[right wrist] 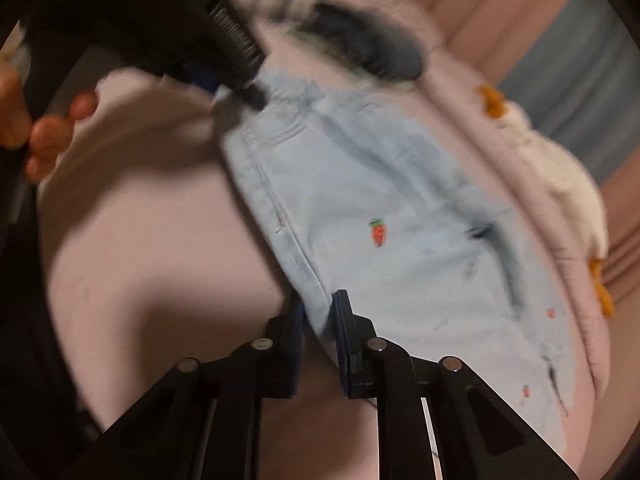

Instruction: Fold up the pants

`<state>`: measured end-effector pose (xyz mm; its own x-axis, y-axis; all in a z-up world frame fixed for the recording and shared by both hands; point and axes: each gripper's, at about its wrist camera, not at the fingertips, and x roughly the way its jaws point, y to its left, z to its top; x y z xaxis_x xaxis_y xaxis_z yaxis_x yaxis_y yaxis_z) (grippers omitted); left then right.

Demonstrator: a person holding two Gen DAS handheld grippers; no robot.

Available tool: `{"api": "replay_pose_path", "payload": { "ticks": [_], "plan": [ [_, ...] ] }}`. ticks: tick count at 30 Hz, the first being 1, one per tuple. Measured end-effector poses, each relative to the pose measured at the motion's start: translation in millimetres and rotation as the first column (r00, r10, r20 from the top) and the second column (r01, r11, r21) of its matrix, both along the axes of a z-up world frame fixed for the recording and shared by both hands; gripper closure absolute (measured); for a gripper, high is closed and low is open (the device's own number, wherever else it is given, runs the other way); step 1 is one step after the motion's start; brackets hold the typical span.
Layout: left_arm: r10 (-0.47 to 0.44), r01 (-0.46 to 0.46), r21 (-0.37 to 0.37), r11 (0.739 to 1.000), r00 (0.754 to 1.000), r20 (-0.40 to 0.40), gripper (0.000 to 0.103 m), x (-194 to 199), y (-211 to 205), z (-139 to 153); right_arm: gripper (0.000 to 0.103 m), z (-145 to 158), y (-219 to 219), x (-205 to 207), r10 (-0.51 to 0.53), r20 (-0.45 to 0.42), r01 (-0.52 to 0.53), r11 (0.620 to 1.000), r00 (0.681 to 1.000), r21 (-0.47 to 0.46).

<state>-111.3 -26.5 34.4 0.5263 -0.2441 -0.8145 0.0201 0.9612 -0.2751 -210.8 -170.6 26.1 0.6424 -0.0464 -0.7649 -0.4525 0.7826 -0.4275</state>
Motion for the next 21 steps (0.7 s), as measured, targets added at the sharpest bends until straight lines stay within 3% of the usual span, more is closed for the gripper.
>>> {"api": "replay_pose_path", "payload": {
  "ticks": [1, 3, 6, 8, 10, 13, 15, 16, 18, 19, 21],
  "plan": [
    [0.008, -0.008, -0.005, 1.0, 1.0, 0.006, 0.059, -2, 4, 3, 0.085, -4, -1, -2, -0.009, 0.004, 0.009, 1.0, 1.0, 0.011],
    [0.038, -0.039, 0.053, 0.998, 0.999, 0.034, 0.04, -7, 10, 14, 0.08, 3, -9, -5, -0.029, -0.018, 0.03, 0.996, 0.999, 0.081],
    [0.01, -0.026, 0.111, 0.994, 0.99, 0.141, 0.041, -12, 3, 39, 0.061, 29, -40, -10, -0.045, -0.077, 0.067, 0.95, 0.996, 0.305],
    [-0.075, 0.042, 0.158, 0.987, 0.976, 0.206, 0.041, -8, -18, 51, 0.059, 48, -73, -12, -0.107, -0.066, 0.125, 0.907, 0.992, 0.402],
    [-0.183, 0.149, 0.169, 0.974, 0.962, 0.204, 0.041, 2, -44, 47, 0.058, 59, -110, -9, -0.196, -0.061, 0.202, 0.87, 0.979, 0.45],
    [-0.312, 0.286, 0.233, 0.929, 0.946, 0.083, 0.048, 16, -76, 20, 0.057, 44, -153, 9, -0.341, -0.057, 0.34, 0.878, 0.938, 0.336],
    [-0.394, 0.388, 0.278, 0.879, 0.918, -0.038, 0.045, 16, -83, -3, 0.057, 18, -172, 19, -0.384, -0.183, 0.422, 0.867, 0.905, 0.267],
    [-0.438, 0.424, 0.288, 0.859, 0.899, -0.016, 0.045, 10, -79, -4, 0.058, 6, -175, 14, -0.368, -0.253, 0.427, 0.871, 0.895, 0.243],
    [-0.491, 0.479, 0.273, 0.834, 0.871, -0.027, 0.045, 8, -70, 2, 0.057, 8, -175, -2, -0.306, -0.246, 0.365, 0.899, 0.92, 0.244],
    [-0.496, 0.484, 0.257, 0.836, 0.868, -0.024, 0.045, 13, -64, 8, 0.058, 10, -176, -8, -0.269, -0.298, 0.341, 0.914, 0.916, 0.222],
    [-0.49, 0.47, 0.246, 0.848, 0.871, 0.025, 0.041, 31, -58, 23, 0.057, 20, -182, -10, -0.231, -0.32, 0.314, 0.919, 0.919, 0.24]
  ]
}}
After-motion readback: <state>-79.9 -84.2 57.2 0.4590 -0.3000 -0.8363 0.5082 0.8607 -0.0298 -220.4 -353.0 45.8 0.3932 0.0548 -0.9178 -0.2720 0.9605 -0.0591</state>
